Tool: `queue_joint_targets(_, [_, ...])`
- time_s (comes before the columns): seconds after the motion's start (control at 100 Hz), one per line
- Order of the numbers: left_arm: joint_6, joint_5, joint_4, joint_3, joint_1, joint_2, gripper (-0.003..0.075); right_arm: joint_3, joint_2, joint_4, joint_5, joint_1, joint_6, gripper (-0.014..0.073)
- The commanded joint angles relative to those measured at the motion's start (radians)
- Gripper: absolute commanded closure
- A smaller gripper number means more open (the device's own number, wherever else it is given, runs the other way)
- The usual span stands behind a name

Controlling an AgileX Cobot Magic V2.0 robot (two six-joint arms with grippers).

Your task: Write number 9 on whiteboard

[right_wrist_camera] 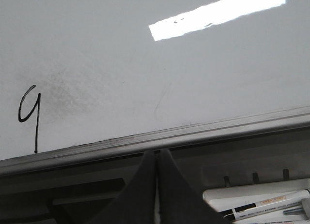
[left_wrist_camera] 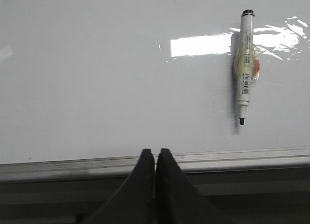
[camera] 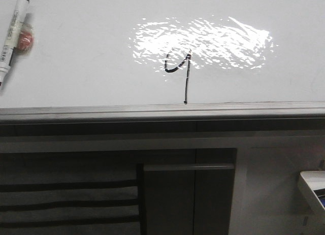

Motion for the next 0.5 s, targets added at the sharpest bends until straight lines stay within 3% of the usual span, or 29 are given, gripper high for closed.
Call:
queue_joint_targets(0.0, [-0.002, -0.074, 0.001, 0.028, -0.001, -0.026, 0.0741, 0.027, -0.019, 0.0, -0.074, -0.006, 0.0, 0.0666])
queue_joint_targets(0.25, [-0.002, -0.074, 0.001, 0.028, -0.001, -0.026, 0.0741, 0.027, -0.019, -0.026, -0.083, -0.006, -0.003, 0.0666])
queue_joint_targets(0.42, [-0.002, -0.074, 0.001, 0.028, -0.001, -0.026, 0.0741, 0.029, -0.019, 0.004, -0.11, -0.006, -0.191, 0.0666])
queue_joint_targets(0.49, [-0.002, -0.074, 0.001, 0.028, -0.001, -0.026, 0.0741, 0.029, -0.019, 0.013, -0.116, -0.006, -0.201, 0.0666])
